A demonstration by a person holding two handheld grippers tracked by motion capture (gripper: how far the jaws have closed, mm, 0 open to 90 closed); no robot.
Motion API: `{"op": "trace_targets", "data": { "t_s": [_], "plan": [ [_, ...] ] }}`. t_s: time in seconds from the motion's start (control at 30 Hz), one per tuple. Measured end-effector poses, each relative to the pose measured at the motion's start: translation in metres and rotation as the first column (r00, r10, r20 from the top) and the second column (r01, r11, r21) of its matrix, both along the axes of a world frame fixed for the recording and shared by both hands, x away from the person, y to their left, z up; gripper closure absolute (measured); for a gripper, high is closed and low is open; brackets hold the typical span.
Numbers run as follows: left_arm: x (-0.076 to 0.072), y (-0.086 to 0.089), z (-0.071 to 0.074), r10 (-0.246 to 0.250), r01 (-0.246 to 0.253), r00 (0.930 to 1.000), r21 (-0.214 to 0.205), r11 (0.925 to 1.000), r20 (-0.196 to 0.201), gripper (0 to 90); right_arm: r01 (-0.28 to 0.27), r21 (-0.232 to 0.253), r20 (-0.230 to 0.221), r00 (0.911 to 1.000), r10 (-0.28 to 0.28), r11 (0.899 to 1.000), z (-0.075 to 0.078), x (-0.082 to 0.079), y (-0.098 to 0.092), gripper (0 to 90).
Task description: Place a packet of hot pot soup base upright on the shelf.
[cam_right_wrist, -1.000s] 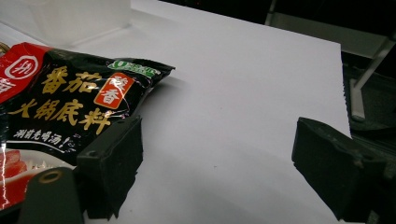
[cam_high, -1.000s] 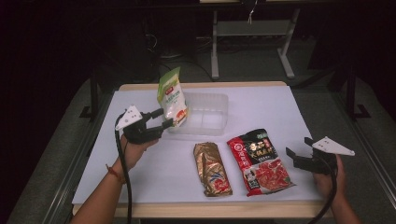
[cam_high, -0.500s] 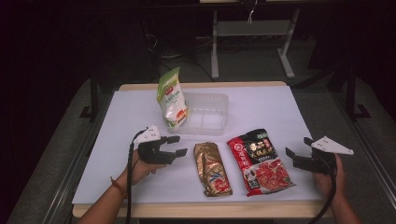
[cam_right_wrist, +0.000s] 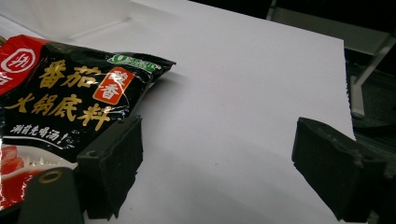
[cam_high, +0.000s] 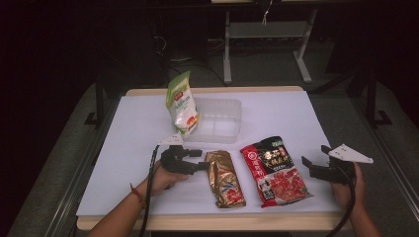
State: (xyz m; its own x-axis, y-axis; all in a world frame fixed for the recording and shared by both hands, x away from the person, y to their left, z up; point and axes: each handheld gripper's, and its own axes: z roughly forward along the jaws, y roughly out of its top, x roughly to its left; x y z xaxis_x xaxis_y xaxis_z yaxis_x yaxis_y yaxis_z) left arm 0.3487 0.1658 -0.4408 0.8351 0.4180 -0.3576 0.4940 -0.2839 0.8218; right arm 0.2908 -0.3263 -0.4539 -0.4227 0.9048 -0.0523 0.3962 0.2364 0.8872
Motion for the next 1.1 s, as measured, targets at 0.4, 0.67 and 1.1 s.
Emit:
{"op": "trace_targets", "data": {
  "t_s": [0.4,0.67,1.1],
  "plan": [
    [0.027,-0.023,-0.009,0.064,-0.053,0.9935,0.118,0.9916,-0.094,23.7,-0.003,-0.005,0.019,0.9998,0.003,1.000,0.000,-0.002,0.001,15.8],
    [0.027,-0.035,-0.017,0.018,-0.004,0.9950,0.139,0.9902,-0.099,22.5,-0.005,0.004,0.030,0.9995,0.004,1.000,0.000,-0.004,-0.001,15.9],
    [0.017,-0.038,-0.014,-0.047,0.050,0.9987,0.150,0.9875,-0.020,72.8,-0.018,-0.013,0.023,0.9996,0.018,1.000,0.000,-0.004,0.001,15.8]
  ]
}}
